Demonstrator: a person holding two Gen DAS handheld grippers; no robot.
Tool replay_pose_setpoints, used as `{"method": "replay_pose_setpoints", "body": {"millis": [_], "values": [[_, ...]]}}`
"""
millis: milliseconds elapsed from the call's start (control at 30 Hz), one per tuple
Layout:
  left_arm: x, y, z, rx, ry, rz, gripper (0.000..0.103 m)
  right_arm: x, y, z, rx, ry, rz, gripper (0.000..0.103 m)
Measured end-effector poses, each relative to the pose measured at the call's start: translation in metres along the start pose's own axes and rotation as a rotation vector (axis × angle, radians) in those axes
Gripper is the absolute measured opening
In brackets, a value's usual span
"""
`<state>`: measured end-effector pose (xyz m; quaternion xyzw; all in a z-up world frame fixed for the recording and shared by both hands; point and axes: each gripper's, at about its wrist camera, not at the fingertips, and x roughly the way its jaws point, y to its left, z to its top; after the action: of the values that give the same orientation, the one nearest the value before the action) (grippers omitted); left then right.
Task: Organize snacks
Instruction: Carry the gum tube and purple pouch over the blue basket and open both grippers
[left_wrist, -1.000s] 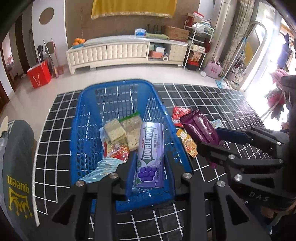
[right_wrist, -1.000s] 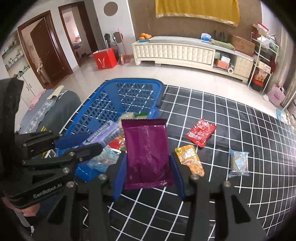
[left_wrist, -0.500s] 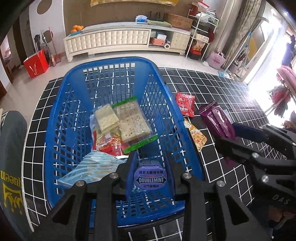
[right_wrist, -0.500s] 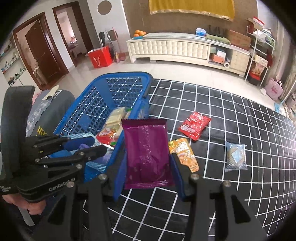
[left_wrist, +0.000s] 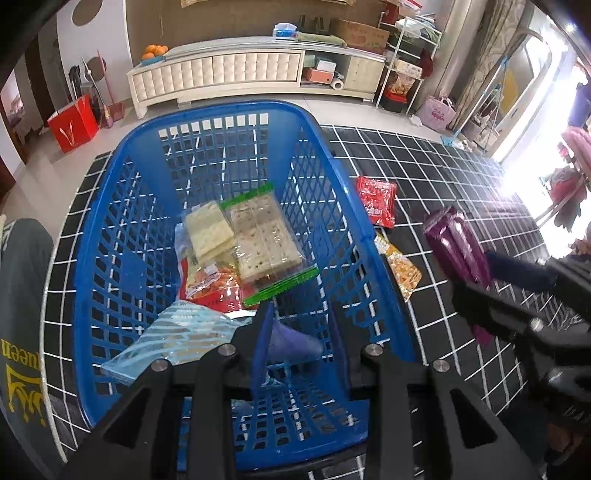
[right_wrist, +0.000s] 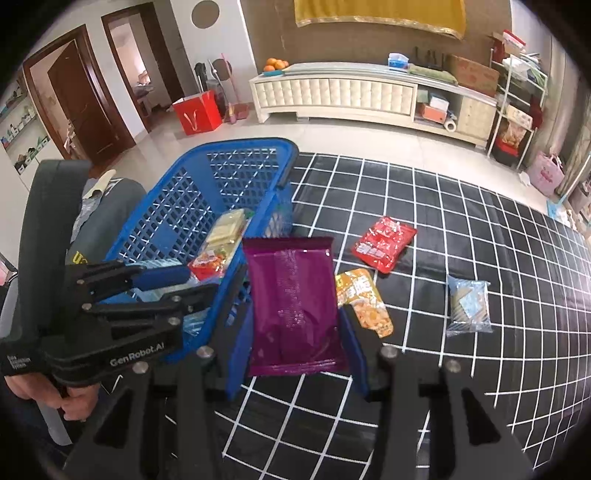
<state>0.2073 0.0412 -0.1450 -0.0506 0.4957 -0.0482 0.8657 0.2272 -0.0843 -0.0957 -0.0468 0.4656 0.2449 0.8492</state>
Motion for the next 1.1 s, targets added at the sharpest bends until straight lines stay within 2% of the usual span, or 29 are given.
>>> {"method": "replay_pose_setpoints", "body": {"millis": [33,67,333,567,800,900,1100], "values": [[0.001,0.000,0.001,-0.004,0.005,0.001,0.039,0.000,0.000,0.000,0.002,-0.001,0.000,0.051],[0.001,0.001,0.002,-0.007,0.007,0.004,0.040,-0.001,0.000,0.001,0.002,-0.001,0.000,0.051],[-0.017,0.008,0.000,-0.018,-0.021,0.009,0.040,-0.011,0.011,0.004,-0.016,-0.020,-0.002,0.051],[-0.061,0.027,-0.004,-0.027,-0.116,0.038,0.040,-0.015,0.041,0.014,-0.059,-0.032,0.002,0.051],[-0.093,0.063,-0.010,-0.055,-0.178,0.080,0.042,-0.008,0.077,0.026,-0.110,-0.033,0.006,0.051],[-0.098,0.081,-0.013,-0.074,-0.185,0.088,0.052,0.000,0.088,0.034,-0.118,-0.025,0.006,0.051],[-0.104,0.111,-0.015,-0.099,-0.205,0.098,0.055,0.021,0.104,0.050,-0.147,0.005,-0.013,0.051]]}}
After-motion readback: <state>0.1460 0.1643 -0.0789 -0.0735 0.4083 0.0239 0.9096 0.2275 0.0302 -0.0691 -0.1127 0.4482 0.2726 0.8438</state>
